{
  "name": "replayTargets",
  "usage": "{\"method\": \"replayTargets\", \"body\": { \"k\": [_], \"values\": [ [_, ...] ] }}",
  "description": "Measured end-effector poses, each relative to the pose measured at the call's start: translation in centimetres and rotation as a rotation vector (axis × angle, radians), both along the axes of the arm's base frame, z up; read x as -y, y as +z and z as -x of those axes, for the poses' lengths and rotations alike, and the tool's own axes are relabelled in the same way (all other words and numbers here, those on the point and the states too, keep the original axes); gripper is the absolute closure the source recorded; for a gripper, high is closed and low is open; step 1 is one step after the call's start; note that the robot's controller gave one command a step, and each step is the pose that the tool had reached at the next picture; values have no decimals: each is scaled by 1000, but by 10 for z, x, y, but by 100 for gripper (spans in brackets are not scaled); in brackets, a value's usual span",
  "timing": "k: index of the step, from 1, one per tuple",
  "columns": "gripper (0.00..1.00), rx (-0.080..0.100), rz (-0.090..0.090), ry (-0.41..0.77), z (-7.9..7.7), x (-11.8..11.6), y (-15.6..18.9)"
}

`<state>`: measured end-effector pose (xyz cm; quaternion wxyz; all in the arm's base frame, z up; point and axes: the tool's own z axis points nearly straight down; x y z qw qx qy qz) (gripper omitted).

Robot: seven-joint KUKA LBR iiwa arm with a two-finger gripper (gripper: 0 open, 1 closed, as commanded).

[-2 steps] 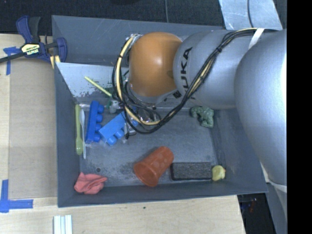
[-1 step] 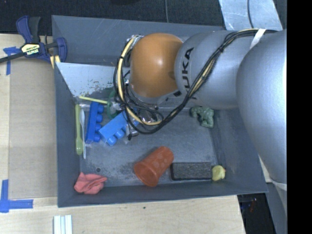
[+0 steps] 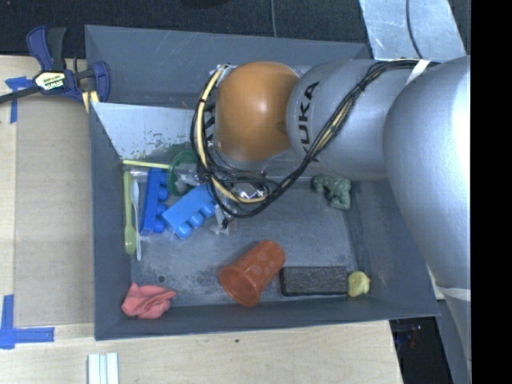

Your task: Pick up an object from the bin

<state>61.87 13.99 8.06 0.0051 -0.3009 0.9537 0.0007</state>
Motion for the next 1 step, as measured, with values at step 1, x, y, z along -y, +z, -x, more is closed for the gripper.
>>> {"method": "replayTargets", "body": {
  "k": [1],
  "values": [
    [100, 12, -5, 31, 5, -3, -4]
  ]
}}
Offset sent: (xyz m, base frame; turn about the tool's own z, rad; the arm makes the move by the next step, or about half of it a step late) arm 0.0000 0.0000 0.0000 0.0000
